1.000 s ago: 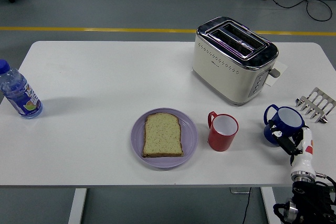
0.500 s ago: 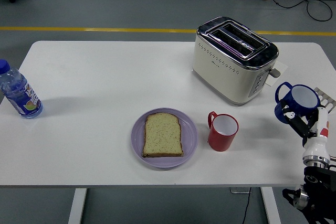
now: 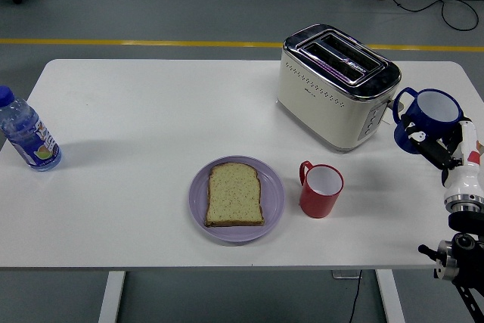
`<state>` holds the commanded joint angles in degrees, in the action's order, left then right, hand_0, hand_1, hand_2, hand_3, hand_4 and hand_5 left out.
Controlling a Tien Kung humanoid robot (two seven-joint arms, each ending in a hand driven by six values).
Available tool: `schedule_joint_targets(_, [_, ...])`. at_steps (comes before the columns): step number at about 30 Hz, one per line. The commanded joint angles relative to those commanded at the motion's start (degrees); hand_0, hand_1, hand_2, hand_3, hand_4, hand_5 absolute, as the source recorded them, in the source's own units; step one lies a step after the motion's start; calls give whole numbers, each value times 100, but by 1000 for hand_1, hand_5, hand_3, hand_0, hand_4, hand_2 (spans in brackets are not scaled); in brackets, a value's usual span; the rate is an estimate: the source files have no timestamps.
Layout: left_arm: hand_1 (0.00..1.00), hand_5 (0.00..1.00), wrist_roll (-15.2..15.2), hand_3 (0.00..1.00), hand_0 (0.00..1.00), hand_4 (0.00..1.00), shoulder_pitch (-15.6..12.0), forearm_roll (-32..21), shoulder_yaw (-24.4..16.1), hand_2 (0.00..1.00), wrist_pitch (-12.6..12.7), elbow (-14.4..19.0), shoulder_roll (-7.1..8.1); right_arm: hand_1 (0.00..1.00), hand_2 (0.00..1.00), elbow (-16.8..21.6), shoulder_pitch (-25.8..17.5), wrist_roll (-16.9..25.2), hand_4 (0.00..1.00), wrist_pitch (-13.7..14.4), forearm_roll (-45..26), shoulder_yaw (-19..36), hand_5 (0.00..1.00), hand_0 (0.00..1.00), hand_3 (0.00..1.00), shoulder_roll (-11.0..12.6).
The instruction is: Pick up the cup,pour liquid into bread,place the cup on the desk
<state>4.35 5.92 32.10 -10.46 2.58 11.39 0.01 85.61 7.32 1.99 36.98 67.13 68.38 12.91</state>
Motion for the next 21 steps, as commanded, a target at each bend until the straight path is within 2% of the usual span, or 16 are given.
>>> schedule_joint_targets(4, [646,838,1,550,634,319,11,3,-5,655,0,0,5,363,550,304,16,-560,729,0,388,-11,2,368,554,30])
schedule_joint_targets(9, [646,838,0,550,634,319,23,6,-11,655,-1,2,11,363,550,543,87,-897,729,0,776,-58,2,368,554,74])
schedule_joint_targets(10, [646,842,1,549,635,321,23,5,-12,655,-1,2,12,363,553,563,98,-935,695,0,819,-67,2,358,555,78])
schedule_joint_targets(11, [646,842,2,549,635,321,25,2,-18,655,-2,3,14,363,553,632,142,-1121,695,0,1035,-103,2,358,555,95])
schedule_joint_targets(21, [645,841,6,549,636,322,36,-12,-33,655,-4,3,29,362,553,764,421,-2326,681,0,2492,-455,2,352,556,147])
